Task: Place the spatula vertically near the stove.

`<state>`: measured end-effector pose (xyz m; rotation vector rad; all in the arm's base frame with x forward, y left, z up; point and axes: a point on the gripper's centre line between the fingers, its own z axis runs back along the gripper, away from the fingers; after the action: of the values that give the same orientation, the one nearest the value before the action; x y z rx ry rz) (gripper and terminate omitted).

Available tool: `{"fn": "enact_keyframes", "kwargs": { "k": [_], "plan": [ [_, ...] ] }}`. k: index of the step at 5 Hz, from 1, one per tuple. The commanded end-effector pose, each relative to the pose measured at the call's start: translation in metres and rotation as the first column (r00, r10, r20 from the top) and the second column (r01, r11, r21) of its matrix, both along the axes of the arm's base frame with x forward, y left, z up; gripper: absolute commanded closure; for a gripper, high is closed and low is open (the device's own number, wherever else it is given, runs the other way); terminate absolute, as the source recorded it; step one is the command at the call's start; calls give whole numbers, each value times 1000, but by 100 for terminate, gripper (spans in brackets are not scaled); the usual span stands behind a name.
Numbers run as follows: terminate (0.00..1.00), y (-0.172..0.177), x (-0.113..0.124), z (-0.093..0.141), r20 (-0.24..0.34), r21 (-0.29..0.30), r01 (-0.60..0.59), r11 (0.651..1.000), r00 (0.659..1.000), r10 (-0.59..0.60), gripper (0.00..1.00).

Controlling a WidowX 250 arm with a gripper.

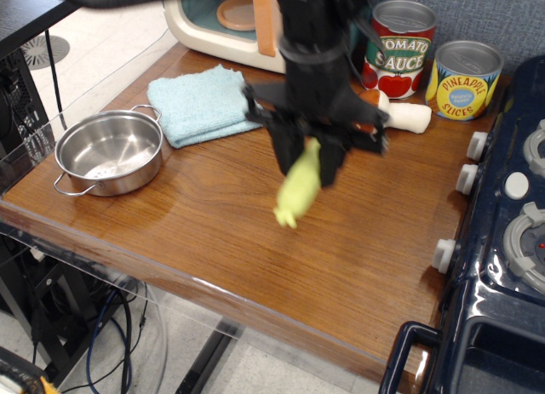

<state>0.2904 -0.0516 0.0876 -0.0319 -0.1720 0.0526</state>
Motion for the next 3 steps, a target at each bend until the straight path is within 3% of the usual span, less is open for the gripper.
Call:
{"fn": "enact_keyframes", "kwargs": {
  "k": [1,3],
  "plan": [
    [0,-34,6,-14,33,7,0,1000,999,-1,100],
    [0,-56,8,-48,-27,40,18,999,999,-17,100]
  ]
}}
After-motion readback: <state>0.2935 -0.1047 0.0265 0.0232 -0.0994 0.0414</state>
